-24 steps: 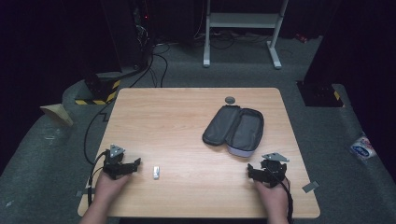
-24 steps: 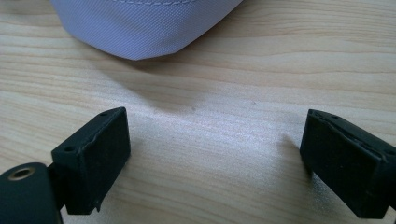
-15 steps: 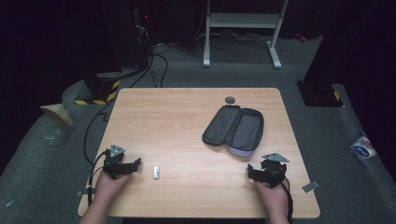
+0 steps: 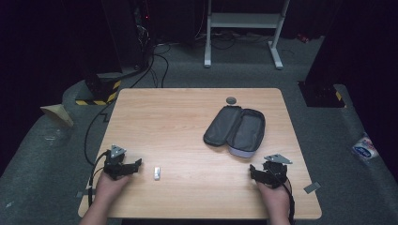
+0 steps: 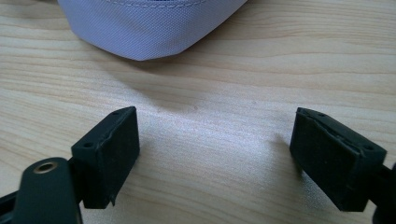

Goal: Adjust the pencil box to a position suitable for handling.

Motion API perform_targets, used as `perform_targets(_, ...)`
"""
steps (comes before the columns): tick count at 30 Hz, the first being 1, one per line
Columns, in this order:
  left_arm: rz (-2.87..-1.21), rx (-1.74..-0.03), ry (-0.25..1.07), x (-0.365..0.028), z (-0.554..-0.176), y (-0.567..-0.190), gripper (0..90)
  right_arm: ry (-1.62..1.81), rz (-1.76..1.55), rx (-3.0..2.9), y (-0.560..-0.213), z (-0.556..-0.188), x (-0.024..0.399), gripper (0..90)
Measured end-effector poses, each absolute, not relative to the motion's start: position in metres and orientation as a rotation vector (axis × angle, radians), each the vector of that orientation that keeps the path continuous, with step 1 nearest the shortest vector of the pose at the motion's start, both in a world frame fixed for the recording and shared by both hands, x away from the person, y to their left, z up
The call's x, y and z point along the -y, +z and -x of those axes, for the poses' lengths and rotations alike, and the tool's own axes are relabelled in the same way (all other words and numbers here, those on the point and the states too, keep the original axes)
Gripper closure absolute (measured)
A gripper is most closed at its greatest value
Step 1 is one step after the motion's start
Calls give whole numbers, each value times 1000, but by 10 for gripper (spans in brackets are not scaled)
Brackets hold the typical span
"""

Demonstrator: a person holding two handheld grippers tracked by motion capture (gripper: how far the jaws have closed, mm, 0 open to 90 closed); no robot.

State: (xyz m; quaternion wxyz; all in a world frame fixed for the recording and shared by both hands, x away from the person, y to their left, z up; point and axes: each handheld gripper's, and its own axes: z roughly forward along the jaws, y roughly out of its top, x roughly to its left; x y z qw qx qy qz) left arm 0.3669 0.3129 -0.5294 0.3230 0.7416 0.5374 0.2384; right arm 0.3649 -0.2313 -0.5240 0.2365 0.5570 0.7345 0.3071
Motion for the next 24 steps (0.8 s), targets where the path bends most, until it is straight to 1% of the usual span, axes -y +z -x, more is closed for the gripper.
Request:
perform_targets(2,-1945,-1411,625,-313,-367,-529,160,853,-1529,-2008,-524,-364,232,202)
perform_targets(6,-1946,-1411,625,-313,-367,-529,160,870,-1517,-1997,-522,-362,233,227)
perform_targets(14,-1945,-1411,626,-313,-367,-529,161,895,-1491,-1993,-520,-359,233,245)
perform_targets(24,-1944,-1410,626,-313,-367,-529,163,993,-1424,-1939,-498,-349,230,326)
